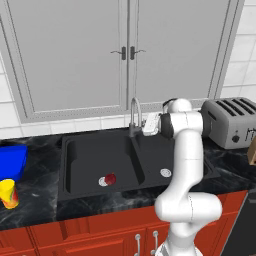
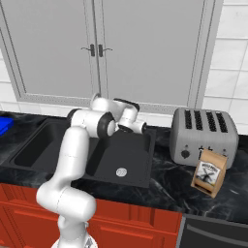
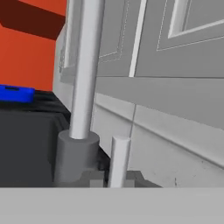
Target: Pick up all produce items and place them in the sink. Turn on the sink faucet to wash them. Then turn the sink off and put them in the tray.
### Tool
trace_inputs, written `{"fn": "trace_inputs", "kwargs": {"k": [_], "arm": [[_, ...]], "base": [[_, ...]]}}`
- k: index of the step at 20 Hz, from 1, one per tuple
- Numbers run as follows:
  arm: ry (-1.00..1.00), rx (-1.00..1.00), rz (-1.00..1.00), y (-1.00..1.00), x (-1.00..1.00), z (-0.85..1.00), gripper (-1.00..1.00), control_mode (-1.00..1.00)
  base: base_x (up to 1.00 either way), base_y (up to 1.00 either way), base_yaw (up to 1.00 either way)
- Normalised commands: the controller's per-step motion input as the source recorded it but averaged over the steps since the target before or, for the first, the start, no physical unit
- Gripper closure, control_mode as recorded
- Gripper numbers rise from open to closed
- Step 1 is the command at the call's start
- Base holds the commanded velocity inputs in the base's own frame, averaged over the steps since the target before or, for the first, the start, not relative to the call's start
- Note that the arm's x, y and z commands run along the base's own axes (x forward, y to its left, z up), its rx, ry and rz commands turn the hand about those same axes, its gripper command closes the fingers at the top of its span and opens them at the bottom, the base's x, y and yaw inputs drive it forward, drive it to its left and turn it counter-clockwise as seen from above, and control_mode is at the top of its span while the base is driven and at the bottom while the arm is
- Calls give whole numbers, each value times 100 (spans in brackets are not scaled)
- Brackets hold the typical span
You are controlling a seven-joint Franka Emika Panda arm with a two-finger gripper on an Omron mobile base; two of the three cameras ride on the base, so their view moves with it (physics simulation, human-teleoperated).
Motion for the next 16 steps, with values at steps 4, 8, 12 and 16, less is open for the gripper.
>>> {"fn": "trace_inputs", "kwargs": {"k": [4,8,12,16], "arm": [[0,0,-21,6,0,19,100,-100],[1,0,-18,2,0,10,100,-100],[0,4,-3,-4,3,0,100,-100],[0,4,0,-23,6,1,100,-100]], "base": [[0,0,0],[0,0,0],[0,0,0],[0,0,0]]}}
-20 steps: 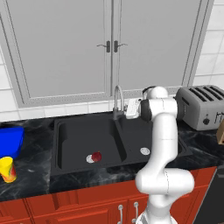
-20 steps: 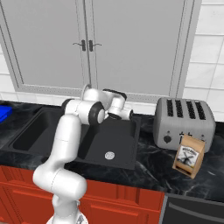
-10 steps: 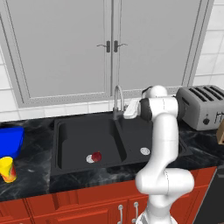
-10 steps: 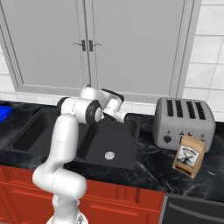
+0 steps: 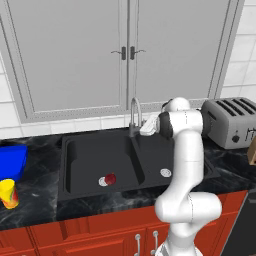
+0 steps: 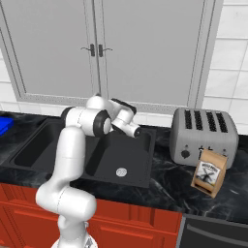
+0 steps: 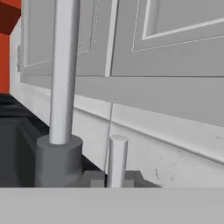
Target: Pick up all produce items and place them in the sink. Turn on the sink faucet to wash them. Then turn the sink off and put them in the tray.
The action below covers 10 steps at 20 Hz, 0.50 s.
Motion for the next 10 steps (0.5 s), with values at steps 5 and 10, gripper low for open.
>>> {"fn": "trace_inputs", "kwargs": {"k": [5,10], "arm": [[0,4,0,-31,10,4,100,-100],[2,4,0,-35,13,0,100,-100]], "base": [[0,0,0],[0,0,0]]}}
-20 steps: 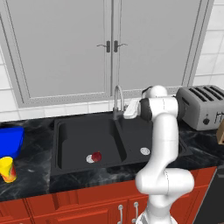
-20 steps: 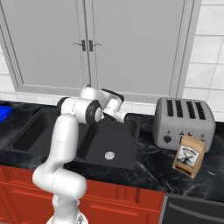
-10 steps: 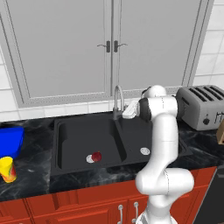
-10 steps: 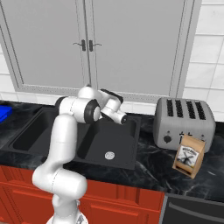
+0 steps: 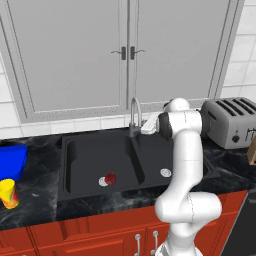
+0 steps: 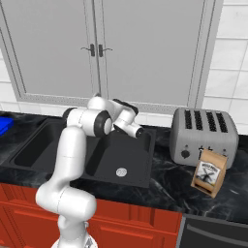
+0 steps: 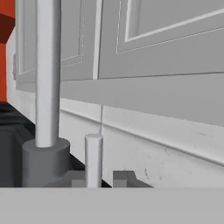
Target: Pick up all produce items and place them in the sink. Turn on the sink faucet to wash them. Then turn the sink off and put them in the tray.
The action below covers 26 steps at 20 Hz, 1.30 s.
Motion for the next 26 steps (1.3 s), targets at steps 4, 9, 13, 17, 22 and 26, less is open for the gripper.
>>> {"fn": "trace_inputs", "kwargs": {"k": [4,9,13,17,22,26], "arm": [[5,4,-1,-39,14,0,100,-100],[6,5,-3,-46,9,0,100,-100],[7,6,-6,-55,2,0,100,-100],[8,5,-8,-58,1,0,100,-100],[9,4,-8,-61,3,0,100,-100],[8,3,-6,-68,6,-3,100,-100]], "base": [[0,0,0],[0,0,0],[0,0,0],[0,0,0],[0,0,0],[0,0,0]]}}
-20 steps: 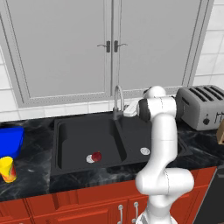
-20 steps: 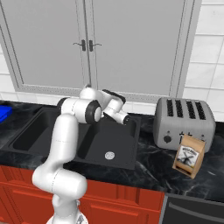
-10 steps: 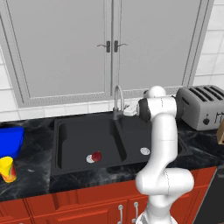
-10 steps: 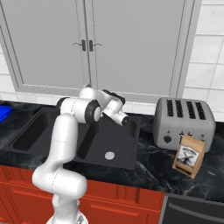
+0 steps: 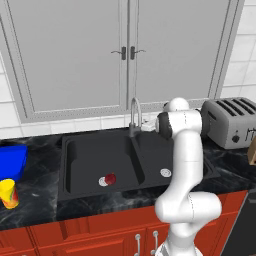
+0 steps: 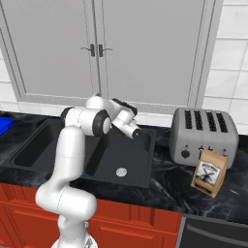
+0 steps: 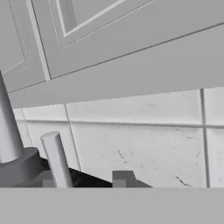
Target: Pick up all produce items and place them in the sink. Turn on the sink faucet to wash them. Then turn the sink off and put them in the tray.
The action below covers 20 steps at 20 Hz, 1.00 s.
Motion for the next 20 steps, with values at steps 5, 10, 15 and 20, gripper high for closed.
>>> {"fn": "trace_inputs", "kwargs": {"k": [5,10,15,20], "arm": [[6,3,-3,-72,3,-8,100,-100],[6,3,-1,-72,4,-12,100,-100],[8,3,-1,-66,12,-10,100,-100],[8,3,-1,-67,12,-11,100,-100]], "base": [[0,0,0],[0,0,0],[0,0,0],[0,0,0]]}}
